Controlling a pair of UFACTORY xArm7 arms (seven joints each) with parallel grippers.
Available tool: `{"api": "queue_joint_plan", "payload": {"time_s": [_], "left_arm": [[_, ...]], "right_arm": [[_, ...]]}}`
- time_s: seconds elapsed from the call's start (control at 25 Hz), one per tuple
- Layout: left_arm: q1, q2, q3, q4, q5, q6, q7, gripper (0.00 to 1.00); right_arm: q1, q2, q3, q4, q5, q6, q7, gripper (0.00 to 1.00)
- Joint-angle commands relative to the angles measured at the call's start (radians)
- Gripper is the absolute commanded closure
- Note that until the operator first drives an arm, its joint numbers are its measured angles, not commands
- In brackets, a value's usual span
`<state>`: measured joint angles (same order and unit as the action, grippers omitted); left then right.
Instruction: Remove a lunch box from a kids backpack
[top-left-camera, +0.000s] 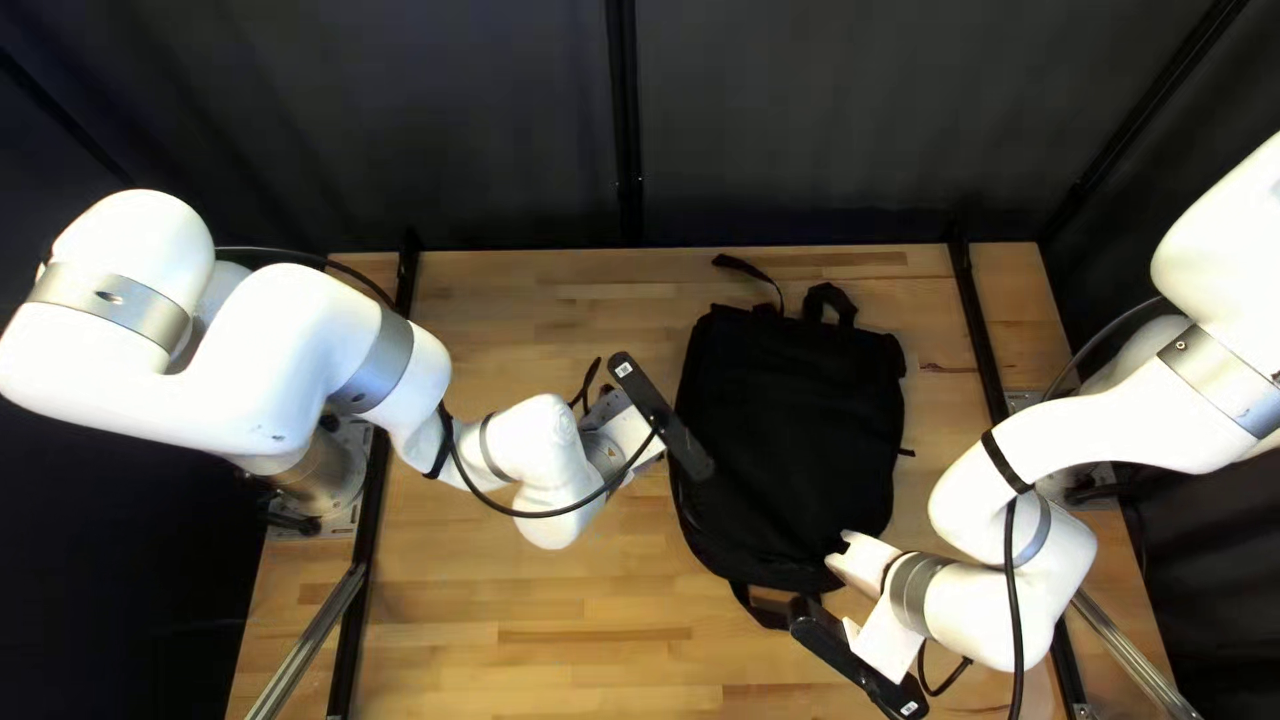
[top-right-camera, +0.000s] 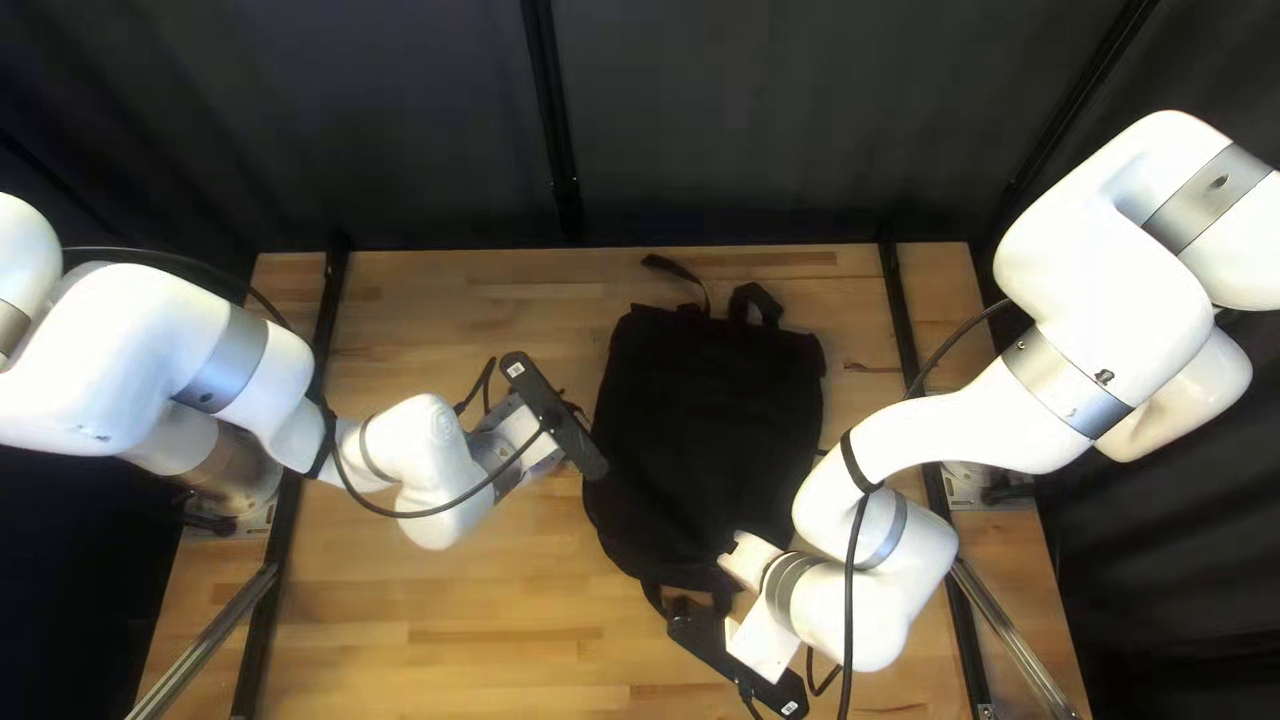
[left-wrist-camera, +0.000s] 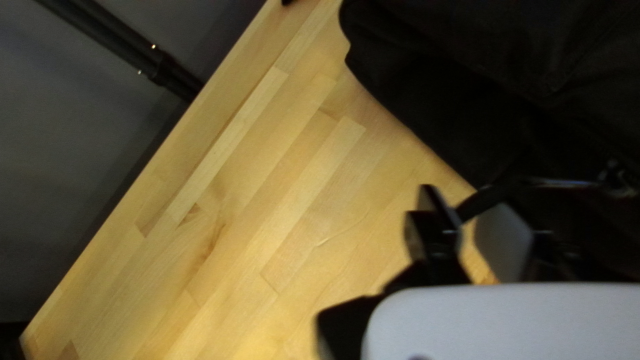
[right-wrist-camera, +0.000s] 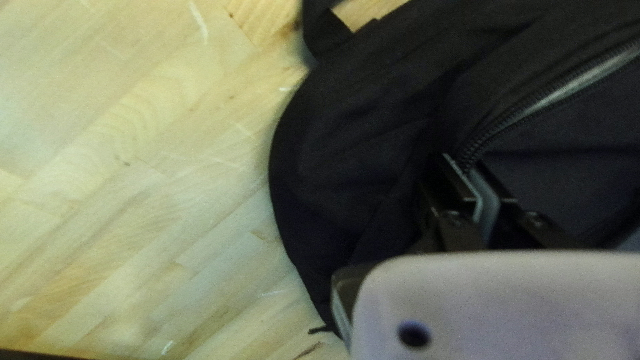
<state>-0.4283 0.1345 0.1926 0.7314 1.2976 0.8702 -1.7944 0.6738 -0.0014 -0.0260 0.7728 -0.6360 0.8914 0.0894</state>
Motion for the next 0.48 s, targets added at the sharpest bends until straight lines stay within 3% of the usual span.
{"api": "queue_joint_plan", "payload": {"time_s": [0.04, 0.16, 0.2, 0.24, 0.48], "left_arm": [[-0.071, -0.093, -0.069, -0.021, -0.116, 0.111, 0.088, 0.00], [-0.132, -0.140, -0.128, 0.000, -0.238, 0.199, 0.153, 0.00], [-0.163, -0.157, -0.158, 0.017, -0.297, 0.243, 0.179, 0.00], [-0.189, -0.169, -0.183, 0.033, -0.347, 0.279, 0.187, 0.00], [-0.273, -0.171, -0.262, 0.133, -0.565, 0.364, 0.193, 0.00]], "right_arm": [[-0.009, -0.004, -0.009, -0.001, -0.014, -0.008, -0.018, 1.00], [-0.018, 0.007, -0.018, 0.005, -0.029, -0.025, -0.026, 1.00], [-0.020, 0.011, -0.021, 0.004, -0.036, -0.035, -0.024, 0.59], [-0.022, 0.014, -0.022, 0.004, -0.040, -0.041, -0.022, 0.00], [-0.018, -0.001, -0.018, 0.009, -0.037, -0.029, -0.034, 0.00]]}}
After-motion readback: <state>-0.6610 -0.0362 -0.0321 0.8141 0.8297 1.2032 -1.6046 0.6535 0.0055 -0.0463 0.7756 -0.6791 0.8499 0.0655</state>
